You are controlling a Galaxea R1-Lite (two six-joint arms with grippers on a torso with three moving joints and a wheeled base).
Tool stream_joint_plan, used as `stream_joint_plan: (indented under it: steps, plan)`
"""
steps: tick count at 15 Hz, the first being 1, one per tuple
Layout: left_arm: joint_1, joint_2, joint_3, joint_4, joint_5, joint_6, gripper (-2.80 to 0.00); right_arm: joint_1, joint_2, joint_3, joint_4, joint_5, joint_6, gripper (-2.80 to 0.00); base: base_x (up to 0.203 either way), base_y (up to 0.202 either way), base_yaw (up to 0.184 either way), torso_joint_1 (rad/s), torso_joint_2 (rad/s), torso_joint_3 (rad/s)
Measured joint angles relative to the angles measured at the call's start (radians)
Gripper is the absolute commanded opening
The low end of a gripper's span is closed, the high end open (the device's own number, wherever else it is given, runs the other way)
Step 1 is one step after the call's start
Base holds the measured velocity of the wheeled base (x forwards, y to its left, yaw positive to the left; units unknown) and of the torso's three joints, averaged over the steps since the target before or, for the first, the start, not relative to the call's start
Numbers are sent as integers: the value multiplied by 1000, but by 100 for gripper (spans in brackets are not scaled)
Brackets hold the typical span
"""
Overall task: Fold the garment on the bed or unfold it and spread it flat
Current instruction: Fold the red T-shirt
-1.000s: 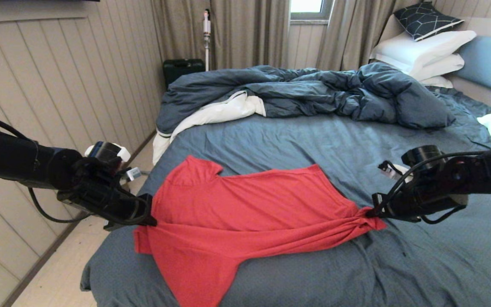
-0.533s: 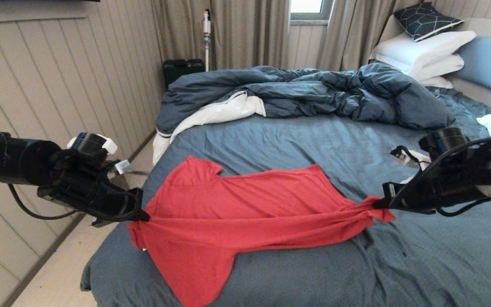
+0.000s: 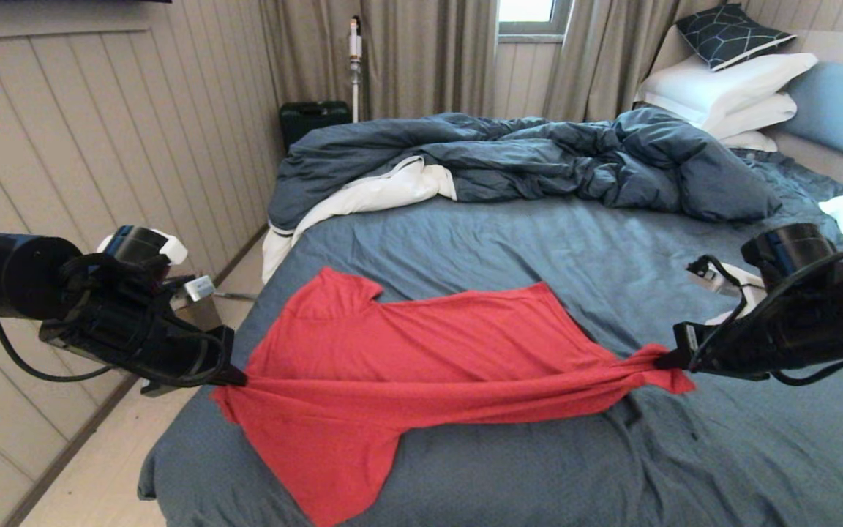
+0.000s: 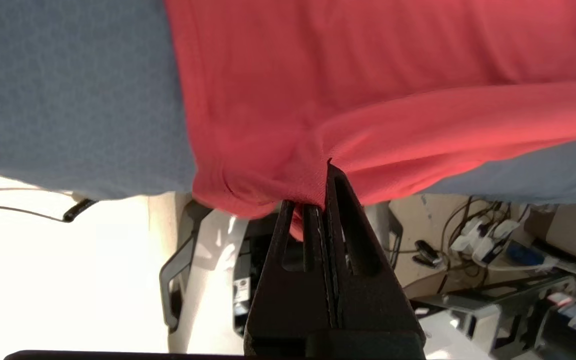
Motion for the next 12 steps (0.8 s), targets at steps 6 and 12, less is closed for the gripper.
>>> stream_joint_plan:
  steps: [6, 12]
  plan:
    - [-1, -45, 39, 40, 0, 9, -280, -2, -44, 53, 0, -1, -3, -280, 0, 0, 0, 0, 0, 0]
    - [-21, -71, 142, 37, -4, 32, -280, -7, -95, 184, -9, 0, -11, -280, 0, 0, 0, 0, 0, 0]
